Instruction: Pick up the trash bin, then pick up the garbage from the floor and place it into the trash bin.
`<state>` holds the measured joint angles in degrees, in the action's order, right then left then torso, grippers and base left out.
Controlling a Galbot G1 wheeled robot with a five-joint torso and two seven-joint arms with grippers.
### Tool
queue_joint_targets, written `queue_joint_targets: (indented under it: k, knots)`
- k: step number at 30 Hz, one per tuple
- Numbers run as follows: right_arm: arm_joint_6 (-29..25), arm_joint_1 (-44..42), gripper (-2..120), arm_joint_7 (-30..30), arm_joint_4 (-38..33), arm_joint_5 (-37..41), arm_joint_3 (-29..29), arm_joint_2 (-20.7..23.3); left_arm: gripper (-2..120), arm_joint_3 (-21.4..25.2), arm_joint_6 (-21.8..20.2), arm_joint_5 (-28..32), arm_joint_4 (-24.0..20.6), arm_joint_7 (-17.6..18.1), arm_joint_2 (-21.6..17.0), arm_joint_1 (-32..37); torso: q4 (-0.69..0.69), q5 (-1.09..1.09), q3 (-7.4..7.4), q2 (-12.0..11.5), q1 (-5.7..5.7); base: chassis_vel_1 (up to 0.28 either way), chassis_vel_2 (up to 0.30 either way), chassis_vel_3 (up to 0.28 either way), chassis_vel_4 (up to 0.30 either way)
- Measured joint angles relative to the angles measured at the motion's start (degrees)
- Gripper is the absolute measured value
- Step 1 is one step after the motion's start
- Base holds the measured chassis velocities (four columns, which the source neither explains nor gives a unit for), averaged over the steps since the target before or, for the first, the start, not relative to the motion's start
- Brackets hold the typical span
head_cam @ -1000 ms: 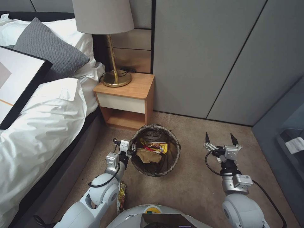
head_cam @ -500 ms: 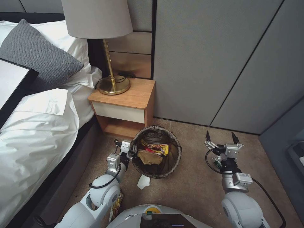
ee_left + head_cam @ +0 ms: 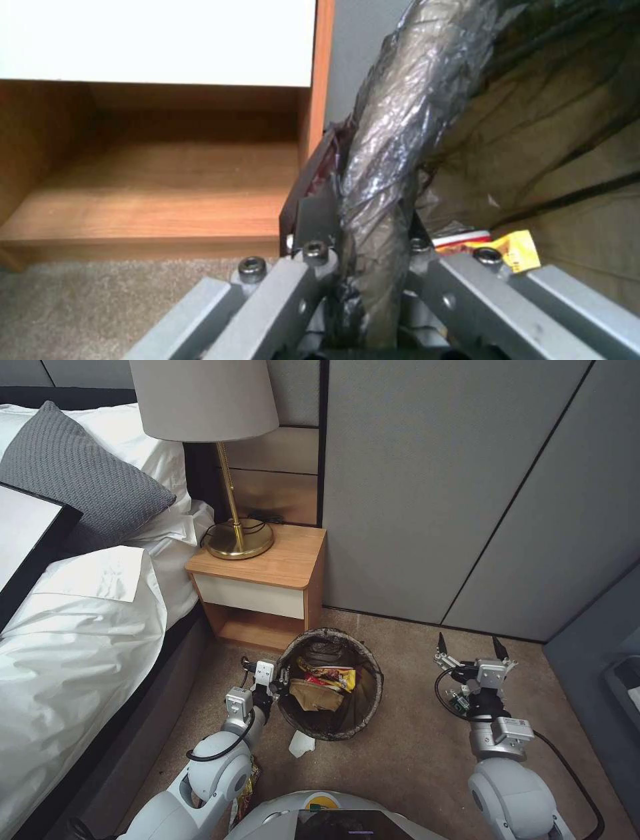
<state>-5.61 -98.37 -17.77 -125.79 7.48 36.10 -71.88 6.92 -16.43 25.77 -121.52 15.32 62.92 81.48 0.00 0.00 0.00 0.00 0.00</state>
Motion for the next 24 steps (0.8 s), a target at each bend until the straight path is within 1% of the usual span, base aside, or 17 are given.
queue_joint_targets:
  k: [4,5,6,7,9,10,12,13,15,18,19,21,22,24]
  knots:
    - [1.02,0.72,100,-1.09,0.39,0.34,0.94,2.26,3,0.00,0.04,-0.24,0.00,-0.05,0.07,0.24,0.00,0.01,0.00,0.00,0.00,0.000,0.000,0.000,0.000]
    - [1.72,0.68,100,-1.15,0.91,1.65,1.86,5.64,3,0.00,0.07,-0.36,0.00,-0.11,0.05,0.48,0.00,0.01,0.00,0.00,0.00,0.000,0.000,0.000,0.000]
    - [1.83,0.66,100,-1.07,1.40,2.37,2.41,7.54,3,0.00,0.08,-0.38,-0.03,-0.12,0.03,0.56,0.00,0.01,0.00,0.00,0.00,0.000,0.000,0.000,0.000]
    - [1.83,0.66,100,-1.07,1.40,2.37,2.41,7.54,3,0.00,0.08,-0.38,-0.03,-0.12,0.03,0.56,0.00,0.01,0.00,0.00,0.00,0.000,0.000,0.000,0.000]
    - [2.23,0.64,100,-0.57,4.20,5.86,4.29,14.08,3,0.04,0.16,-0.46,-0.10,-0.21,-0.08,0.75,0.00,0.01,0.00,0.00,0.00,0.000,0.000,0.000,0.000]
    - [2.43,0.69,100,-0.37,6.14,9.00,5.12,17.05,3,0.10,0.20,-0.51,-0.11,-0.26,-0.16,0.85,0.00,0.01,0.00,0.00,0.00,0.000,0.000,0.000,0.000]
    - [2.45,0.73,100,-0.25,6.64,9.89,5.29,17.68,3,0.12,0.22,-0.52,-0.11,-0.27,-0.18,0.88,0.00,0.01,0.00,0.00,0.00,0.000,0.000,0.000,0.000]
    - [2.64,1.14,100,0.16,8.99,13.70,5.80,19.93,3,0.17,0.28,-0.54,-0.12,-0.33,-0.25,0.96,-0.01,0.01,0.00,0.00,0.00,0.000,0.000,0.000,0.000]
    - [2.66,1.37,100,0.34,9.89,14.92,5.90,20.63,3,0.18,0.29,-0.55,-0.12,-0.35,-0.28,0.98,0.00,0.01,0.00,0.00,0.00,0.000,0.000,0.000,0.000]
    - [1.65,3.18,100,2.78,16.20,19.57,5.45,25.23,3,0.31,0.47,-0.58,-0.12,-0.45,-0.48,1.14,-0.01,0.02,0.00,0.00,0.00,0.000,0.000,0.000,0.000]
    - [1.65,3.18,100,2.78,16.20,19.57,5.45,25.23,3,0.31,0.47,-0.58,-0.12,-0.45,-0.48,1.14,-0.01,0.02,0.00,0.00,0.00,0.000,0.000,0.000,0.000]
    - [1.17,4.39,100,4.82,19.38,21.97,3.64,28.77,3,0.39,0.61,-0.58,-0.12,-0.55,-0.66,1.21,0.00,0.01,0.00,0.00,0.00,0.000,0.000,0.000,0.000]
    - [1.17,4.39,100,4.82,19.38,21.97,3.64,28.77,3,0.39,0.61,-0.58,-0.12,-0.55,-0.66,1.21,0.00,0.01,0.00,0.00,0.00,0.000,0.000,0.000,0.000]
    - [1.31,5.60,100,7.10,21.78,23.74,1.54,31.80,3,0.51,0.74,-0.58,0.00,-0.64,-0.82,1.22,0.00,0.00,0.00,0.00,0.00,0.000,0.000,0.000,0.000]
